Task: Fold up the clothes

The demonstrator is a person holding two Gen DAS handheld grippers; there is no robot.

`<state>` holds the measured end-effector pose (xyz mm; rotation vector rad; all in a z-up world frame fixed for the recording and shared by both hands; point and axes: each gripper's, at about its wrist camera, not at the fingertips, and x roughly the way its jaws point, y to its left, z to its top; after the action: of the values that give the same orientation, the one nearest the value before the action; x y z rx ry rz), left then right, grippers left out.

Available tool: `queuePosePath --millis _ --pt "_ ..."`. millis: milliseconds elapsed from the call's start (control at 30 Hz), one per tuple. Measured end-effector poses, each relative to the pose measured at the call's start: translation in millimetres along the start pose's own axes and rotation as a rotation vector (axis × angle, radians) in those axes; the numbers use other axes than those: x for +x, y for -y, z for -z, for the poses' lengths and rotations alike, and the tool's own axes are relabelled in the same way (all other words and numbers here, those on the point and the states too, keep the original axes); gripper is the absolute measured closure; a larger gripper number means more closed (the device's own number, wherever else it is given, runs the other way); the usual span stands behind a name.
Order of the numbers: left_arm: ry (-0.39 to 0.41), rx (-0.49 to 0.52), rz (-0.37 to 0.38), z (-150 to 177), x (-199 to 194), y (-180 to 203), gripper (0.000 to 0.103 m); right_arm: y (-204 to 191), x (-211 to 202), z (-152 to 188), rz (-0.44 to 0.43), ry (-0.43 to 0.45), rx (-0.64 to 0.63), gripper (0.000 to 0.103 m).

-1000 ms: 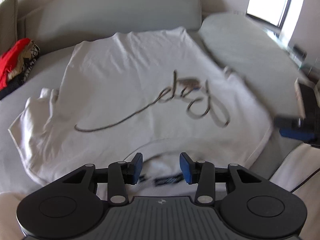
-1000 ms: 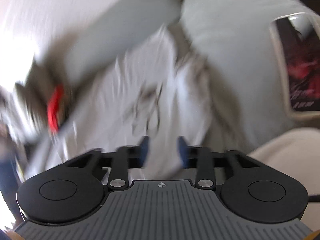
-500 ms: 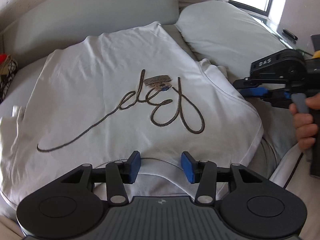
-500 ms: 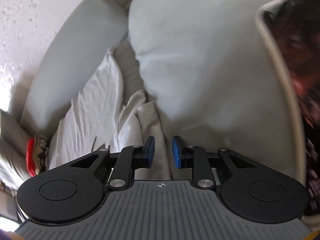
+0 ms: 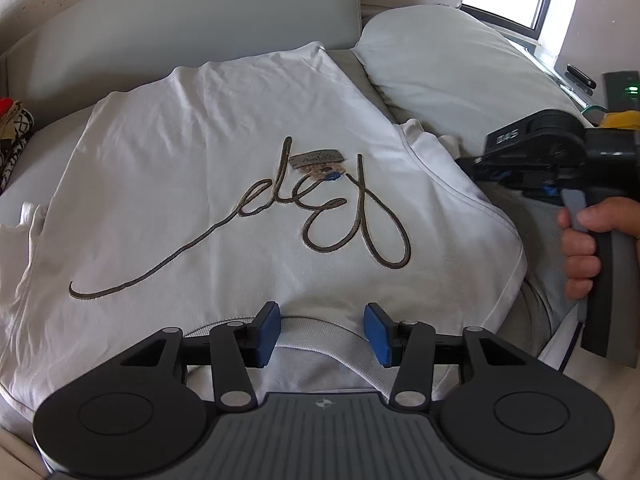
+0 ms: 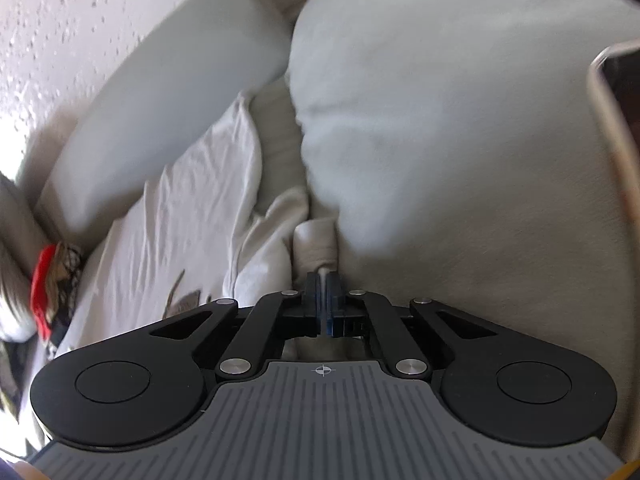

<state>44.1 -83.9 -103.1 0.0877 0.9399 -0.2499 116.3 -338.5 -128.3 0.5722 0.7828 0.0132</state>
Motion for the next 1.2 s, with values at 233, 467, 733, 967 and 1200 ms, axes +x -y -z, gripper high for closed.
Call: queuePosePath --millis 233,467,733,967,1200 --pt "-0.004 -0.002 0.006 -1 0 -2 0.056 -12 -53 -1 0.151 0.232 -0.075 0.102" --pt "-0.007 0.0 -0.001 -1 1 -1 0.055 -30 -49 4 0.429 0.229 -0.251 0.097" --pt "-0.004 -0.001 0.003 0 0 -1 0.054 -9 -68 -2 0.331 0.196 -0.151 0.066" --pt "-0.007 -0.004 0.009 0 1 -2 0.052 -17 -64 -42 0.105 0.212 -0.225 0.064" --pt "-0.01 -0.008 0.025 -1 1 -5 0.051 -31 9 -70 0.093 -0.001 -0.337 0.067"
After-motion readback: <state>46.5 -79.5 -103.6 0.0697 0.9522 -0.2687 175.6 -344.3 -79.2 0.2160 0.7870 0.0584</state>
